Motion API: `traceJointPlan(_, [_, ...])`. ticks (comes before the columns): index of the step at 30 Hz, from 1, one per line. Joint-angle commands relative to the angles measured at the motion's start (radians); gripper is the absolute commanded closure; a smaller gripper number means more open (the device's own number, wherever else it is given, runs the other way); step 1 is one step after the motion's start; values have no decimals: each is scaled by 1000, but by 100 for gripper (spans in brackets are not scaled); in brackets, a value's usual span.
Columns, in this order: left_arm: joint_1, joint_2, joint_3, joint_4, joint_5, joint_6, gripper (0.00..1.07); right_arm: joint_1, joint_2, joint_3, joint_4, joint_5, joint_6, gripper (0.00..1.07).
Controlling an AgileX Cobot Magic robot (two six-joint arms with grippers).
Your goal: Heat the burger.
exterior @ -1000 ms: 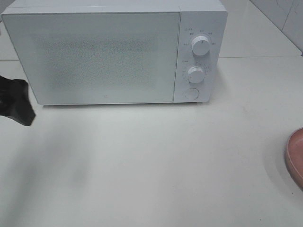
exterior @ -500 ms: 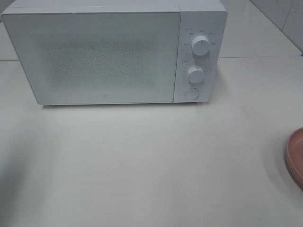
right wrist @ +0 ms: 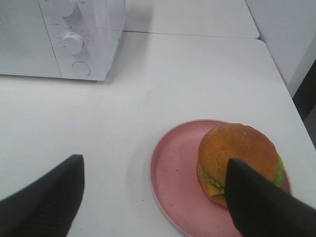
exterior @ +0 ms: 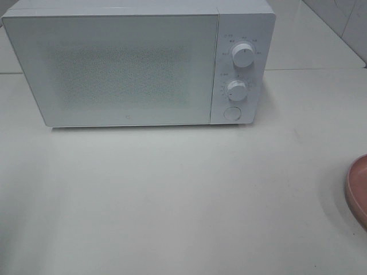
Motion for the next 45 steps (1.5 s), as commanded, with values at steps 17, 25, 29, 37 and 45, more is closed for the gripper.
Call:
traceJointPlan(17, [31, -405, 17, -16, 12, -7, 6, -5, -25, 2, 4, -14, -9, 33])
traceJointPlan(25, [120, -558, 17, -16, 12, -7, 6, -5, -25, 2, 4, -14, -9, 33])
traceJointPlan(29, [120, -650, 17, -16, 12, -7, 6, -5, -25, 2, 4, -14, -9, 33])
traceJointPlan(37, [120, -642, 19, -17, 12, -6, 6, -5, -24, 2, 4, -14, -9, 33])
traceJointPlan(45, [120, -642, 19, -17, 12, -6, 6, -5, -24, 2, 4, -14, -9, 33])
